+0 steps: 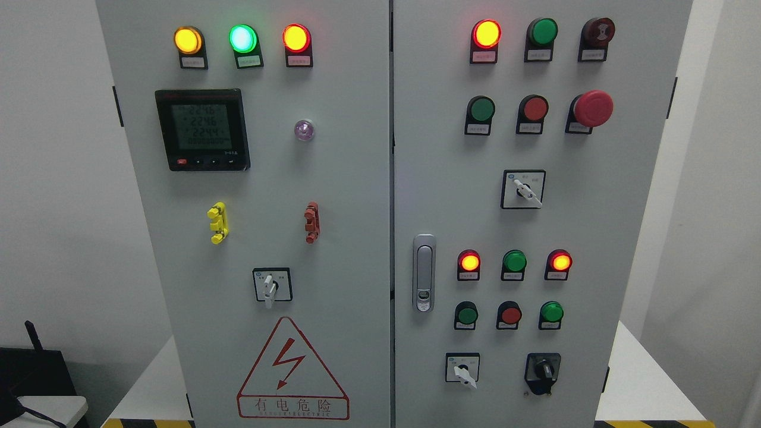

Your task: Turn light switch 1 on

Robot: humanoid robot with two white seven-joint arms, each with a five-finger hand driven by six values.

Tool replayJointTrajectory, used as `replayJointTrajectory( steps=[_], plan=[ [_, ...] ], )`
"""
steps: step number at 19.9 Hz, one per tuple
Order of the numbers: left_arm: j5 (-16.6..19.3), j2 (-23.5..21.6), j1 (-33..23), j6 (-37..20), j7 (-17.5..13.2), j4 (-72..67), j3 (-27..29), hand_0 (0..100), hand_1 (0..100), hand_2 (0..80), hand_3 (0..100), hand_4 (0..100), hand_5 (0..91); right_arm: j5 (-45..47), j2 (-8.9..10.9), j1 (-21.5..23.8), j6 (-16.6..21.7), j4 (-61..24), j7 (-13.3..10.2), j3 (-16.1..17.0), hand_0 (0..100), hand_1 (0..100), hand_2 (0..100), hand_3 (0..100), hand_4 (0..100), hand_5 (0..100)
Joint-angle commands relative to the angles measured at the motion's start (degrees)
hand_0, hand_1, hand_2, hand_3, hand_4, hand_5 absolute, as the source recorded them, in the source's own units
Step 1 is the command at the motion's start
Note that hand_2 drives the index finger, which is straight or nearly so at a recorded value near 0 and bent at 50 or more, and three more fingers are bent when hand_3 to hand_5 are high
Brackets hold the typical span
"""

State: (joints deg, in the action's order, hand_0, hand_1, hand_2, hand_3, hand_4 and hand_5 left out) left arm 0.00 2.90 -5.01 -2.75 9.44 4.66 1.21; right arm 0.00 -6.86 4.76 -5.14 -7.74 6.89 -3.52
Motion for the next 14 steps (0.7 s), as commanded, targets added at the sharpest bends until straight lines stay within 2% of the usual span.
replayJointTrajectory(
  steps=[1, 11, 14],
  plan=[
    [-0.27, 0.00, 0.00, -0.15, -0.03, -0.18, 0.81, 45, 0, 0.0, 0, 0, 0.0, 1.05, 0.00, -0.02, -0.04, 0.00, -0.04, 0.00, 12, 39, 0, 0, 0, 0],
    [-0.27, 0.00, 0.00, -0.15, 0.06, -0.01, 0.90, 45, 0, 0.0, 0, 0, 0.0, 0.97, 0.00, -0.02, -0.04, 0.00, -0.04, 0.00, 12, 39, 0, 0, 0, 0],
    [-0.18, 0.09, -0.17, -1.98, 0.06, 0.87, 2.64, 45, 0, 0.0, 0, 0, 0.0, 0.97, 0.00, -0.02, -0.04, 0.00, -0.04, 0.00, 12, 39, 0, 0, 0, 0]
  ],
)
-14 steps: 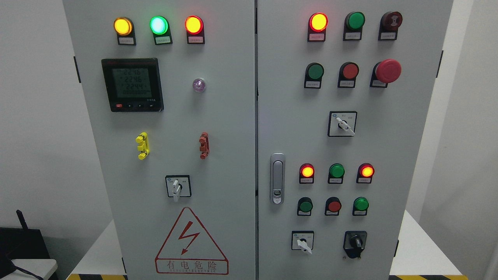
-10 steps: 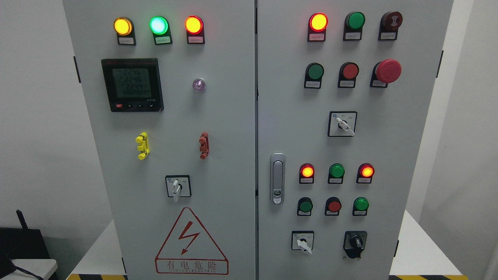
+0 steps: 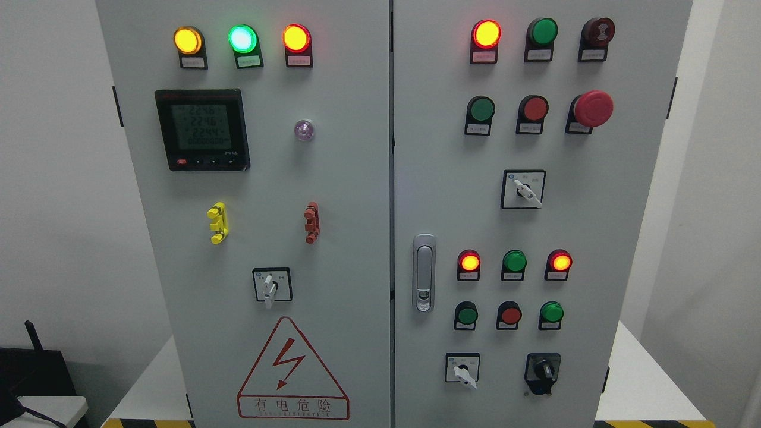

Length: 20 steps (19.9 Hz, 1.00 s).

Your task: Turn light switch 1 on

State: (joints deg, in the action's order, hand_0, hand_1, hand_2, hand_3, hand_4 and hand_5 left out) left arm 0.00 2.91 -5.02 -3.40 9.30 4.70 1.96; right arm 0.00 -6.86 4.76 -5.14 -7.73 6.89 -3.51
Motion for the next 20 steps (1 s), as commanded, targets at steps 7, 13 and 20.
replayJointTrajectory(
  steps=[7, 13, 20],
  plan=[
    [0.79, -0.36, -2.62, -2.58, 0.11, 9.94, 14.38, 44, 1, 0.0, 0, 1, 0.0, 0.97, 0.00, -0.02, -0.04, 0.00, -0.04, 0.00, 12, 39, 0, 0, 0, 0],
    [0.79, -0.98, -5.62, -5.83, 0.11, 21.82, 26.59, 45, 3, 0.0, 3, 5, 0.0, 0.97, 0.00, -0.02, -0.04, 0.00, -0.04, 0.00, 12, 39, 0, 0, 0, 0],
    [0.88, -1.24, -6.85, -7.85, -0.33, 39.04, 31.96, 47, 4, 0.0, 12, 14, 0.0, 1.05, 0.00, -0.02, -0.04, 0.00, -0.04, 0.00, 12, 39, 0, 0, 0, 0]
  ],
)
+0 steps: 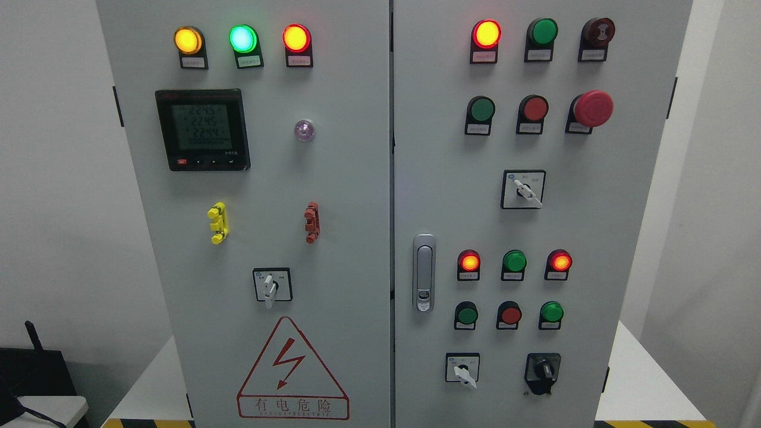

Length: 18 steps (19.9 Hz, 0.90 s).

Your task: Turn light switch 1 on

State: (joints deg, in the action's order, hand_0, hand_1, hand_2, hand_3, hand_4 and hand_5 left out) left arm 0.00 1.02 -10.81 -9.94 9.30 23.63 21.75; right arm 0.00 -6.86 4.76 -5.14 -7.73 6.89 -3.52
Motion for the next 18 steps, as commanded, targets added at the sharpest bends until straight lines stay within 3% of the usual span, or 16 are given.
replayJointTrajectory(
  steps=[1, 8, 13, 16, 18],
  plan=[
    [0.88, 0.65, -1.06, -1.66, -0.42, 23.36, 13.57, 47, 5, 0.0, 13, 16, 0.0, 0.97, 0.00, -0.02, -0.04, -0.09, -0.04, 0.00, 12, 39, 0, 0, 0, 0],
    [1.23, 0.56, -1.06, -1.57, -0.86, 43.31, 17.97, 50, 5, 2.3, 24, 29, 0.0, 0.97, 0.00, -0.02, -0.04, 0.00, -0.04, 0.00, 12, 39, 0, 0, 0, 0],
    [1.06, 0.30, -0.97, -1.57, -4.37, 57.99, 19.29, 52, 4, 6.6, 28, 34, 1.6, 0.97, 0.00, -0.02, -0.04, 0.00, -0.04, 0.00, 12, 39, 0, 0, 0, 0],
    [0.97, 0.30, -0.44, -1.57, -4.99, 66.26, 19.29, 54, 1, 8.7, 31, 39, 5.0, 0.97, 0.00, -0.02, -0.04, 0.00, -0.04, 0.00, 12, 39, 0, 0, 0, 0],
    [0.79, 0.13, -0.01, -1.57, -7.53, 70.30, 19.21, 55, 1, 11.2, 33, 43, 9.7, 0.97, 0.00, -0.02, -0.04, 0.00, -0.04, 0.00, 12, 39, 0, 0, 0, 0]
  ],
)
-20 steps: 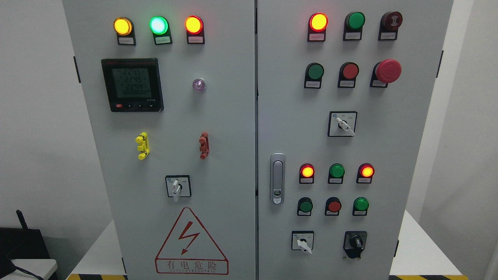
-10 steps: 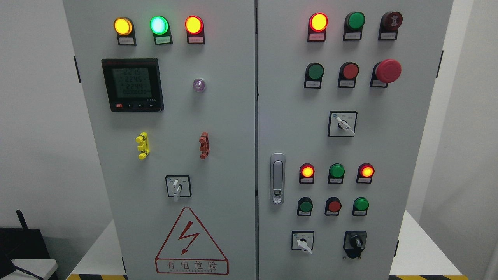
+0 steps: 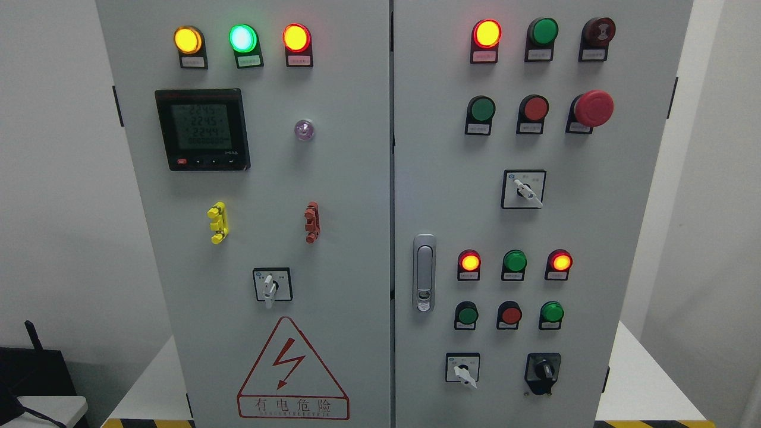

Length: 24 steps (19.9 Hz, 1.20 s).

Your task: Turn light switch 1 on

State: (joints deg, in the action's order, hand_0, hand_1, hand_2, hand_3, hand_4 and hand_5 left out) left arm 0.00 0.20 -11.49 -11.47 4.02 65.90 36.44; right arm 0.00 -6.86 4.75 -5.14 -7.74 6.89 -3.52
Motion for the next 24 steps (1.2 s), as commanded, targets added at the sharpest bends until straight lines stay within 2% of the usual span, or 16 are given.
replayJointTrajectory(
  steps=[1, 2, 5, 8, 14, 17, 20, 22, 24],
  plan=[
    [0.70, 0.94, 1.03, -0.13, -3.56, 29.80, 4.43, 54, 0, 15.6, 36, 46, 14.9, 1.05, 0.00, 0.00, -0.04, -0.08, -0.04, 0.00, 12, 39, 0, 0, 0, 0],
    [0.70, 0.94, 1.38, -0.40, -4.10, 31.21, 4.34, 53, 1, 20.7, 38, 50, 20.1, 1.05, 0.00, 0.00, -0.04, 0.00, -0.04, 0.00, 12, 39, 0, 0, 0, 0],
    [0.53, 0.76, 3.57, -1.28, -5.33, 33.42, 3.30, 50, 1, 25.7, 41, 53, 25.5, 1.05, 0.00, 0.00, -0.04, 0.00, -0.04, 0.00, 12, 39, 0, 0, 0, 0],
    [0.44, 0.85, 5.07, -1.19, -6.04, 35.78, 1.63, 40, 6, 30.4, 46, 57, 32.9, 0.97, 0.00, 0.00, -0.04, 0.00, -0.04, 0.00, 12, 39, 0, 0, 0, 0],
    [0.61, 0.85, 7.97, -1.19, -5.86, 40.62, -5.66, 36, 8, 33.7, 50, 59, 37.9, 0.97, 0.00, 0.00, -0.04, 0.00, -0.04, 0.00, 12, 39, 0, 0, 0, 0],
    [1.14, 0.94, 12.18, -0.93, -5.86, 41.15, -8.92, 35, 9, 34.6, 52, 60, 39.7, 0.97, 0.00, 0.00, -0.04, 0.00, -0.04, 0.00, 12, 39, 0, 0, 0, 0],
    [1.23, 0.85, 15.70, -0.40, -5.86, 41.42, -11.73, 34, 10, 37.7, 54, 62, 44.9, 0.97, 0.00, 0.00, -0.04, 0.00, -0.04, 0.00, 12, 39, 0, 0, 0, 0],
    [1.23, 0.76, 16.32, -0.40, -5.86, 41.51, -14.97, 33, 12, 39.3, 57, 65, 50.2, 0.97, 0.00, 0.00, -0.04, 0.00, -0.04, 0.00, 12, 39, 0, 0, 0, 0],
    [1.32, 0.85, 16.50, -0.40, -5.51, 41.77, -17.53, 32, 12, 40.2, 60, 67, 51.9, 0.97, 0.00, 0.00, -0.04, 0.00, -0.04, 0.00, 12, 39, 0, 0, 0, 0]
  ],
)
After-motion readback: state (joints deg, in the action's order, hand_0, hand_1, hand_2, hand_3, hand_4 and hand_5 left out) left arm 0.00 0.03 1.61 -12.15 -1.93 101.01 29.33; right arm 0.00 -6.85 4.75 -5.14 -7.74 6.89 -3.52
